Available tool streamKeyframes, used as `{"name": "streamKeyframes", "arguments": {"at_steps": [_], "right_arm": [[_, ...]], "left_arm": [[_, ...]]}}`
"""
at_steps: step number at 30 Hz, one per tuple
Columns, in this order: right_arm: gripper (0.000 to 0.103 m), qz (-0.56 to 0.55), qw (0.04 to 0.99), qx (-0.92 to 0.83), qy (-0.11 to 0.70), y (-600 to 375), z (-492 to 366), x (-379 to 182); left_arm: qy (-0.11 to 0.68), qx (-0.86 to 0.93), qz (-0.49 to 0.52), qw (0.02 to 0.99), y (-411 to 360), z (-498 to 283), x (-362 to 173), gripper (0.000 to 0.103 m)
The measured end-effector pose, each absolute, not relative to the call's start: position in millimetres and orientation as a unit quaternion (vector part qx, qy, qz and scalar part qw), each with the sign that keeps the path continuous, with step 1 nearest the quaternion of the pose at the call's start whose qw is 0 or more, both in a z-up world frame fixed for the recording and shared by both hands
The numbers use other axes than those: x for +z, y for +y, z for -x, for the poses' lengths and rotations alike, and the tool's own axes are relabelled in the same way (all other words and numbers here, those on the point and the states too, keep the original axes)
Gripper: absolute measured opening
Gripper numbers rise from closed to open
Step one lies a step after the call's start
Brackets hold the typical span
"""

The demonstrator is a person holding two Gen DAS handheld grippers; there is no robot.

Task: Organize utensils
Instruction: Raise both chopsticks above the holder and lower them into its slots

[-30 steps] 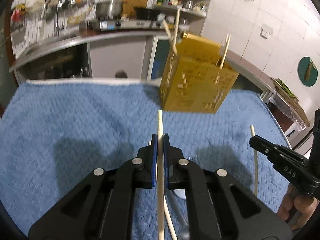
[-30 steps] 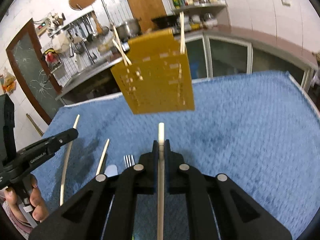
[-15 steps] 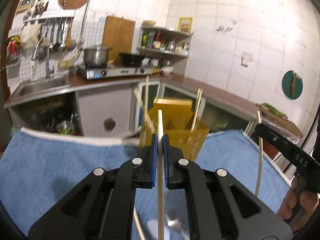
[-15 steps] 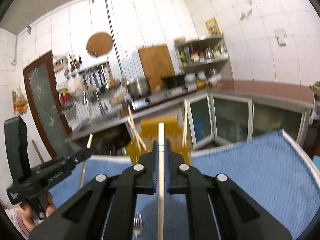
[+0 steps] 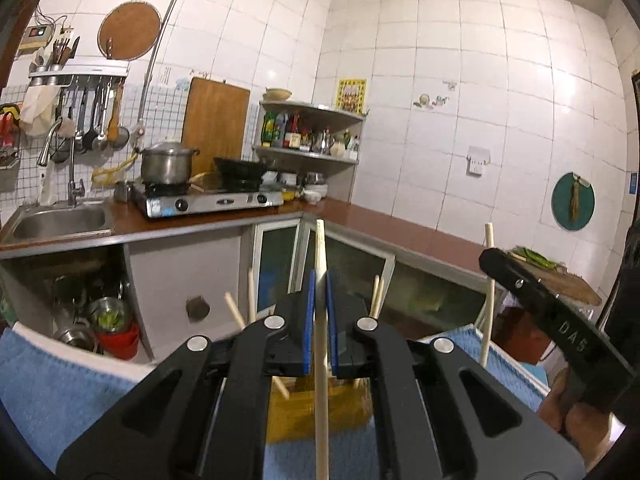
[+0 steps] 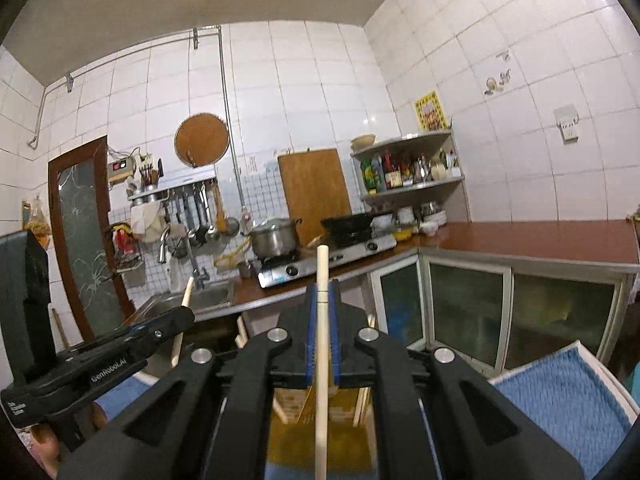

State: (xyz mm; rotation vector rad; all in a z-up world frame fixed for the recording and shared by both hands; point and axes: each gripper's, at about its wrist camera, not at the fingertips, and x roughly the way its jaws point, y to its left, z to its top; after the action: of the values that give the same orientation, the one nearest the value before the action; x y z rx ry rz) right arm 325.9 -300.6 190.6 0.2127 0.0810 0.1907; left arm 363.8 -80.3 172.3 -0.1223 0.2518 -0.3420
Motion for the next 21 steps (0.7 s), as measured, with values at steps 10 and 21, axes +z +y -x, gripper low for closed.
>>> {"name": "streamKeyframes", "arguments": {"at_steps": [10,21], "right_arm": [[0.006,-0.095,0.994,0.060,-0.003,-296.9,-373.7,194.9],[0.006,-0.097,0.992,0.051,-0.061,-288.9,-404.5,201.6]], "left_arm": [[0.079,-0.158,0.066,0.982,-85.2,-412.0,179.8,0.004],[0.019,-0.125,0.040,0.991,-103.2,-452.0,192.2,0.004]]}}
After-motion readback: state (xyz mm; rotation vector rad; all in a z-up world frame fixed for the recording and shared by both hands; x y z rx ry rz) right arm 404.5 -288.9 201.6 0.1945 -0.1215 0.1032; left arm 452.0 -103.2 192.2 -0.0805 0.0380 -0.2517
